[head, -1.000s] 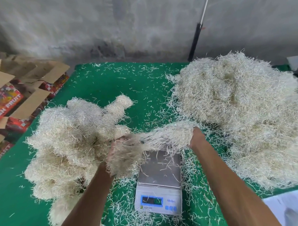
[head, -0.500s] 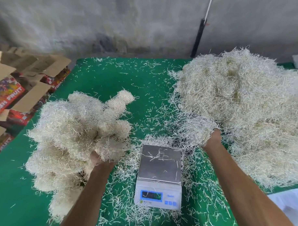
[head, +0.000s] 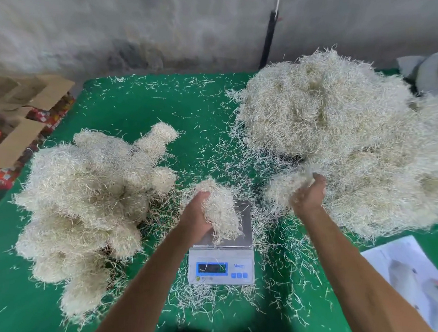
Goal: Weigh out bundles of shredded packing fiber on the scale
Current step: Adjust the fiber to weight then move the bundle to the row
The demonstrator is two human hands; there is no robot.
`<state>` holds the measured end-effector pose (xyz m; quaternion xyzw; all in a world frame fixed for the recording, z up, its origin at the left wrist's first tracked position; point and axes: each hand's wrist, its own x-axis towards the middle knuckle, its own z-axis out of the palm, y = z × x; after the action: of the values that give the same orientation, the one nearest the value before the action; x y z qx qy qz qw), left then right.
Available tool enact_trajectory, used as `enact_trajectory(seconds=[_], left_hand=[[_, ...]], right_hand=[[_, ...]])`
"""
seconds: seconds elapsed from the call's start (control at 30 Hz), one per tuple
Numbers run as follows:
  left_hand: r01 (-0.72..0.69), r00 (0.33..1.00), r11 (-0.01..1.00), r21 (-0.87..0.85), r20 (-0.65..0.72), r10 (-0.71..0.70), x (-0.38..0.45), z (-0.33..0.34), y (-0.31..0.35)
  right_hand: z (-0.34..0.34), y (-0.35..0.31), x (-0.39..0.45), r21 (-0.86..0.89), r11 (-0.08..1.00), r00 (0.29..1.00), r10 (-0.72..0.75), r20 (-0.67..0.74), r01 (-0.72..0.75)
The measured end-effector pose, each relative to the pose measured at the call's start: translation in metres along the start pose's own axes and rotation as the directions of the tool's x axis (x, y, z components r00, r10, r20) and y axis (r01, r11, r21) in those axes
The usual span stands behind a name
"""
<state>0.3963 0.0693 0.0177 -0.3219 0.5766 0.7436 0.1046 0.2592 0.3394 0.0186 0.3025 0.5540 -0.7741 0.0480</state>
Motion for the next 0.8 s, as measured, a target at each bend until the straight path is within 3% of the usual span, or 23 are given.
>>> enact_trajectory(seconds=[0.07,0.1,0.17,0.23,0.27,0.4,0.5,0.67,0.8], left_hand=[[0.005,1.000,0.999,0.035,0.015,-0.006,-0.004,0.011,-0.002],[-0.031,0.999,0.997,0.068,0.027,0.029,0.002,0.010,-0.010],[-0.071,0.997,0.975,0.213,-0.023,0.078,0.006,0.006,-0.019],[-0.020,0.989,0.961,0.277,-0.135,0.060,0.006,0.002,-0.032],[-0.061,0.978,0.893,0.445,-0.151,0.142,-0.004,0.007,-0.030],[-0.146,0.893,0.709,0.690,-0.216,0.395,-0.005,0.012,-0.041],[-0.130,0.811,0.653,0.746,-0.299,0.502,-0.008,-0.002,-0.041],[-0.182,0.799,0.618,0.765,-0.251,0.546,-0.004,-0.026,-0.045],[-0.218,0.775,0.715,0.665,-0.327,0.541,-0.012,-0.032,-0.055]], right_hand=[[-0.008,0.009,-0.008,-0.046,0.995,0.995,0.094,0.035,-0.092],[-0.012,0.016,-0.012,-0.149,0.982,0.992,0.121,0.020,-0.117],[-0.019,0.030,-0.017,-0.314,0.947,0.998,0.061,-0.032,-0.068],[-0.025,0.045,-0.019,-0.352,0.935,0.994,-0.073,-0.078,0.041],[-0.026,0.050,-0.020,-0.363,0.929,0.989,-0.110,-0.094,0.069],[-0.024,0.060,-0.033,-0.363,0.922,0.979,-0.182,-0.096,0.136],[-0.022,0.067,-0.035,-0.381,0.908,0.975,-0.213,-0.067,0.173],[-0.012,0.070,-0.043,-0.354,0.914,0.976,-0.216,-0.017,0.196],[-0.002,0.069,-0.047,-0.354,0.904,0.970,-0.234,0.057,0.239]])
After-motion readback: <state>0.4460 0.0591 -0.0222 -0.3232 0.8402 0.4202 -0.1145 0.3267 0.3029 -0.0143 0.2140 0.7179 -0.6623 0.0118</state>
